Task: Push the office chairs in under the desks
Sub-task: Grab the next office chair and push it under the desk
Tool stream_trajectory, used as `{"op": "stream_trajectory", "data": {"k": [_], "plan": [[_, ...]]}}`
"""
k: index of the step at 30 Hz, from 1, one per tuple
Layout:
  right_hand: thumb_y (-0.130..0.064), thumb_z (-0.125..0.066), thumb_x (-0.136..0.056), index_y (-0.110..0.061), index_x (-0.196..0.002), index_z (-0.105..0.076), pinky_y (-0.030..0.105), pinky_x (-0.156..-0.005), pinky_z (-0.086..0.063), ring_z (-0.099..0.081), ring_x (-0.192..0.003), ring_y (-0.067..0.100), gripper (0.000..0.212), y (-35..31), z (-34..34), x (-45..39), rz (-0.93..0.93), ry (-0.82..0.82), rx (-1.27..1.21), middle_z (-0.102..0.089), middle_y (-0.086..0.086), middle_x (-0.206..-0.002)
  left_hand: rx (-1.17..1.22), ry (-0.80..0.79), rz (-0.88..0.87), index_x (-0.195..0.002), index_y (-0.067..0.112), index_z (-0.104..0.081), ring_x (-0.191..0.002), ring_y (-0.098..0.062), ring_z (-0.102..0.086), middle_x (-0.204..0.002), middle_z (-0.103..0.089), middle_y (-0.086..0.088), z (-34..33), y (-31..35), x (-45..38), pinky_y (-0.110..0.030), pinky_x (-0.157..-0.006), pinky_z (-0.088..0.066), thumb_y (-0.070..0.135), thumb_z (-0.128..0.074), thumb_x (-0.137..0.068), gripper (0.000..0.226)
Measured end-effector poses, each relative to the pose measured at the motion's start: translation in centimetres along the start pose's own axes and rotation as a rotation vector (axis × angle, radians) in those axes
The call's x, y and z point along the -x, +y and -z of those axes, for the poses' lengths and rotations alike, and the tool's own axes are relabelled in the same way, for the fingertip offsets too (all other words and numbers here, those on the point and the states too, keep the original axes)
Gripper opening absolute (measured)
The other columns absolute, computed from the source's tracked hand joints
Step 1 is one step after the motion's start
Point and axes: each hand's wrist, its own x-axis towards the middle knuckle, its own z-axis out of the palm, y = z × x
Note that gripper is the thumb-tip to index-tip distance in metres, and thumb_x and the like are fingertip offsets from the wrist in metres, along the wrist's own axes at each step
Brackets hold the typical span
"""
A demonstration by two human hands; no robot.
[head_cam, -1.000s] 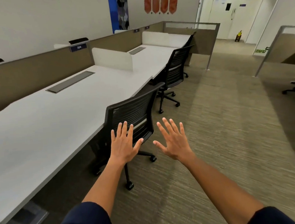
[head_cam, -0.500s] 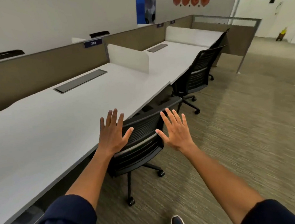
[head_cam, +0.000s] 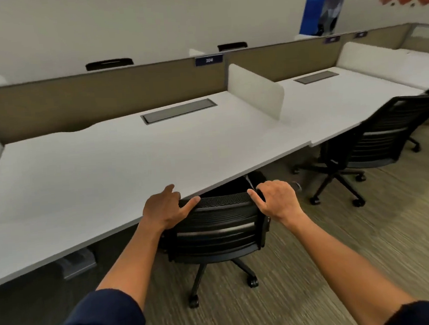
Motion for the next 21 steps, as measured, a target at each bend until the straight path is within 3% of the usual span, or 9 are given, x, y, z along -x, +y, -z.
{"op": "stream_trajectory", "data": {"k": [1,2,4,9,16,21], "plan": [[-0.067,-0.006,-0.099,-0.015,-0.081,-0.072,0.039,-0.065,-0.05,-0.063,-0.067,0.025,0.086,-0.2,0.0,0.1,0.01,-0.006,0.014,-0.068,0.004,-0.071,-0.006,0.039,0.0,-0.082,0.017,-0.067,-0.095,-0.029,-0.067,-0.12,-0.067,-0.006,-0.1,0.1,0.3,-0.038,-0.075,-0.051,0.094,-0.008,-0.077,0.097],[-0.065,-0.01,-0.1,-0.016,-0.078,-0.071,0.039,-0.062,-0.049,-0.061,-0.063,0.023,0.082,-0.4,-0.1,0.2,0.021,-0.007,0.022,-0.066,0.002,-0.068,-0.019,0.074,0.0,-0.07,0.017,-0.062,-0.077,-0.025,-0.065,-0.091,-0.07,-0.004,-0.3,0.2,0.8,-0.035,-0.065,-0.047,0.096,-0.003,-0.073,0.099],[-0.063,-0.017,-0.1,-0.016,-0.077,-0.071,0.038,-0.062,-0.047,-0.058,-0.061,0.022,0.075,-0.5,-0.3,0.8,0.036,-0.003,0.031,-0.065,0.002,-0.066,-0.058,0.107,0.01,-0.063,0.016,-0.058,-0.06,-0.02,-0.057,-0.062,-0.06,0.001,-0.5,0.7,2.0,-0.032,-0.057,-0.041,0.095,0.0,-0.072,0.098],[-0.062,-0.02,-0.1,-0.014,-0.077,-0.069,0.037,-0.066,-0.043,-0.058,-0.065,0.023,0.072,0.2,-0.4,2.6,0.07,0.036,0.007,-0.065,0.003,-0.068,-0.002,0.164,0.058,-0.06,0.011,-0.06,-0.055,-0.018,-0.056,-0.055,-0.058,0.0,-1.4,2.2,4.5,-0.033,-0.061,-0.047,0.091,-0.005,-0.077,0.099],[-0.057,-0.025,-0.099,-0.014,-0.071,-0.066,0.038,-0.064,-0.045,-0.056,-0.061,0.023,0.066,2.2,0.6,5.3,0.126,0.07,-0.036,-0.063,0.003,-0.065,0.066,0.247,0.155,-0.056,0.015,-0.053,-0.053,-0.017,-0.053,-0.053,-0.054,0.003,-1.9,6.1,9.1,-0.035,-0.061,-0.048,0.083,-0.016,-0.086,0.082],[-0.052,-0.028,-0.1,-0.014,-0.068,-0.065,0.037,-0.06,-0.045,-0.054,-0.058,0.022,0.062,3.4,1.4,8.1,0.177,0.11,-0.072,-0.061,0.002,-0.063,0.017,0.339,0.16,-0.049,0.018,-0.047,-0.042,-0.013,-0.046,-0.045,-0.046,0.004,-2.7,8.7,13.1,-0.03,-0.048,-0.033,0.078,-0.021,-0.09,0.077]]}}
